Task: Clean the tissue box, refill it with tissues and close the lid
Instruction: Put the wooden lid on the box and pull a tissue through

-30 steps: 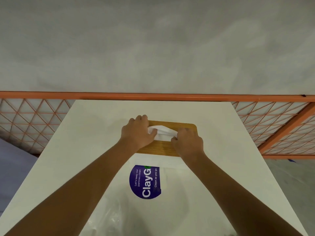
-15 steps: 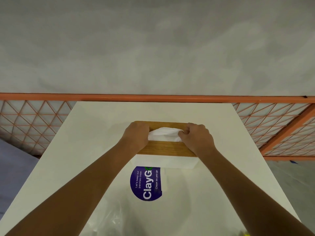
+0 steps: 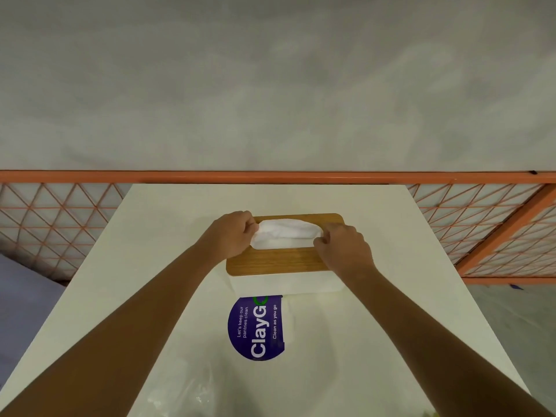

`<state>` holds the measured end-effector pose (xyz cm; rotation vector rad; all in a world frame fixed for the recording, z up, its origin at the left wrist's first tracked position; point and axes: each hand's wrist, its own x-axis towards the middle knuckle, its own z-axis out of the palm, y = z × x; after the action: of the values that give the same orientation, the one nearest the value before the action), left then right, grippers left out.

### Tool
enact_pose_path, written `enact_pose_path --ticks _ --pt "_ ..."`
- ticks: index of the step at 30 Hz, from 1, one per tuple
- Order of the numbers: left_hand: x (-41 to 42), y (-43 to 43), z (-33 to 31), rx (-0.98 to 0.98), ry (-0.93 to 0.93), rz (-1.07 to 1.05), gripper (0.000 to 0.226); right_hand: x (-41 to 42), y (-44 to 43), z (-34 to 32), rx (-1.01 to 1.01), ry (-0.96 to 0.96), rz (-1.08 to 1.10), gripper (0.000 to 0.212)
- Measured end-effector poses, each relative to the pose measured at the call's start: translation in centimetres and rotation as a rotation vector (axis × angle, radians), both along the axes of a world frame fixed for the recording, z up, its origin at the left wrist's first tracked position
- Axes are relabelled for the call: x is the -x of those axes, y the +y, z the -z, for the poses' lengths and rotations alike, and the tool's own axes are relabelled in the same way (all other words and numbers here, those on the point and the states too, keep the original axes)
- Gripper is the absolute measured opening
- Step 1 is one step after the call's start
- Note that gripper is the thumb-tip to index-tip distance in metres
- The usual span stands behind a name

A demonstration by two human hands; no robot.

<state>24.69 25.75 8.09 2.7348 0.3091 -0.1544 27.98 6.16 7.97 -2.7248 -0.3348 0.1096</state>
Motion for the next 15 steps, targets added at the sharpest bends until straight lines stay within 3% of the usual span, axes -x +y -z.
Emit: enact_pose_path --ticks 3,5,7,12,15 --pt "0.6 -0.4 0.7 0.021 -0.057 0.002 0.040 -0.5 -0.4 -0.4 -0.008 0.013 -0.019 0.019" --pt "0.9 -0.8 1.1 -0.020 -0.062 0.038 0.051 -0.5 -0.1 -0.2 0.029 0.027 -0.017 0.035" --pt "1.1 -1.0 1.3 -0.026 -0.096 0.011 0.048 -0.4 0.4 0.2 0.058 0.021 0.010 0.049" --pt "1.1 -0.7 1.5 -0.152 -0.136 0.001 0.039 -0.3 1.0 1.1 0.047 -0.016 0.028 0.029" --pt "1.2 -0.4 1.4 -0.163 -0.145 0.004 0.037 -0.5 0.8 0.8 0.028 -0.018 -0.016 0.027"
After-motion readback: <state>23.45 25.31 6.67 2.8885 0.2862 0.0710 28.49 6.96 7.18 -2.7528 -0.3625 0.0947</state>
